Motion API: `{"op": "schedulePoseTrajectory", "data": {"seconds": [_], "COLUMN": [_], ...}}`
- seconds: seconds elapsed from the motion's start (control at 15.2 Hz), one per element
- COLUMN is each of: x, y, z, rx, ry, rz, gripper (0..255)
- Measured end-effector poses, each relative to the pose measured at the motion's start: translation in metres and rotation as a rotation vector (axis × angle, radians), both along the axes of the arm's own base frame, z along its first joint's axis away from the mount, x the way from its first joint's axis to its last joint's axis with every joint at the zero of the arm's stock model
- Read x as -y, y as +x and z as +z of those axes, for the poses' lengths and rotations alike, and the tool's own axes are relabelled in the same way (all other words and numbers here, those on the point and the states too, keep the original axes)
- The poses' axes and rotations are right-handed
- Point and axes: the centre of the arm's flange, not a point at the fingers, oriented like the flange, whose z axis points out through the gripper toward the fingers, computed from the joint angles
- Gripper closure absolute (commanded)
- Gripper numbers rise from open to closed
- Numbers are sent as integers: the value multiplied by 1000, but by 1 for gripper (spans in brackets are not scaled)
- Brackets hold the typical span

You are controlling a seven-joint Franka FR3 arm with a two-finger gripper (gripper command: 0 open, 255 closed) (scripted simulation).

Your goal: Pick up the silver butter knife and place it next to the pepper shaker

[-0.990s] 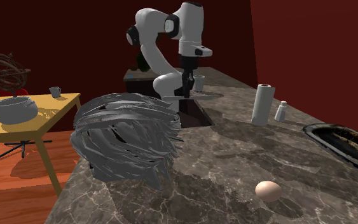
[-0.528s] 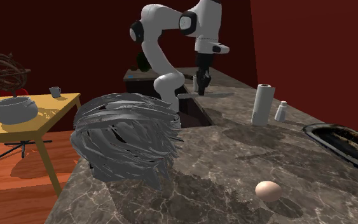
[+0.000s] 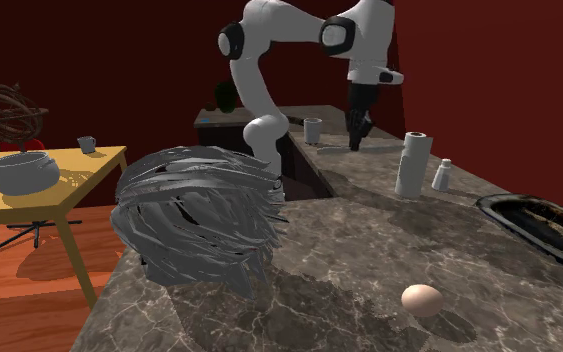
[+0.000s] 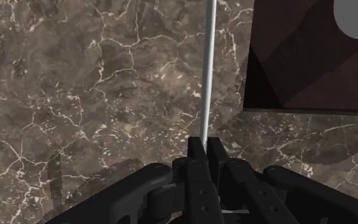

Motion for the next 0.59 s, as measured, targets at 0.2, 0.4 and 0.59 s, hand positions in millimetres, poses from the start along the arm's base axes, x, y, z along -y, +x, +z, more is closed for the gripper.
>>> {"op": "schedulePoseTrajectory", "data": {"seconds": [0.2, 0.4, 0.59], "x": [-27, -58, -83], "y": [29, 56, 85], "z": [4, 0, -1], "rx": [1, 0, 1], "ry": [0, 0, 0], "rz": [0, 0, -1], "gripper": [255, 255, 255]}}
